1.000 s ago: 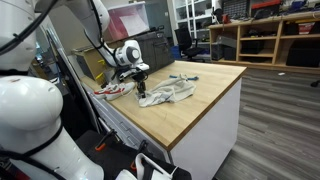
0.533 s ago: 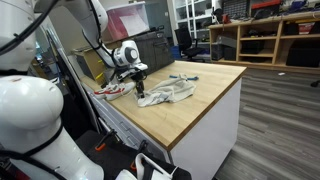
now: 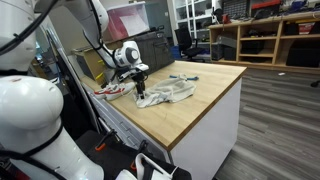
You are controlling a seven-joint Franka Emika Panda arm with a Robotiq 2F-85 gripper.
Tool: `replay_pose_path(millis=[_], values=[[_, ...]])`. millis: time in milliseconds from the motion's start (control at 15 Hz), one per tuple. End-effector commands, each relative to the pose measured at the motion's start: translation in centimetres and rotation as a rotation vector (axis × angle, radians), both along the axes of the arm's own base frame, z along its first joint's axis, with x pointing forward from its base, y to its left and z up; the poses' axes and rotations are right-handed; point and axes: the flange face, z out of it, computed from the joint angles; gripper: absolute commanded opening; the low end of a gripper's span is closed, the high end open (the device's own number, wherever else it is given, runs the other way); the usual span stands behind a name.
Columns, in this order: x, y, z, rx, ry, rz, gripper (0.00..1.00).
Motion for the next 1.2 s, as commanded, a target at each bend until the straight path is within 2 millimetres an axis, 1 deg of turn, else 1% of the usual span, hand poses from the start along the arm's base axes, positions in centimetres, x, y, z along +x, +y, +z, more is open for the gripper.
replay_pose_path(millis=[0, 133, 333, 533, 867, 1133], values=[[0.0, -2.7, 0.5, -0.031, -0.037, -0.076, 1.00], [0.0, -4.2, 0.3, -0.053, -0.020, -0.081, 1.00], [0.1, -5.4, 0.3, -0.083, -0.011, -0.083, 1.00], [0.3, -5.7, -0.1, -0.104, 0.016, -0.073, 1.00], [-0.1, -5.8, 0.8, -0.095, 0.057, -0.051, 1.00], [-0.8, -6.4, 1.6, -0.093, 0.064, -0.043, 1.00]])
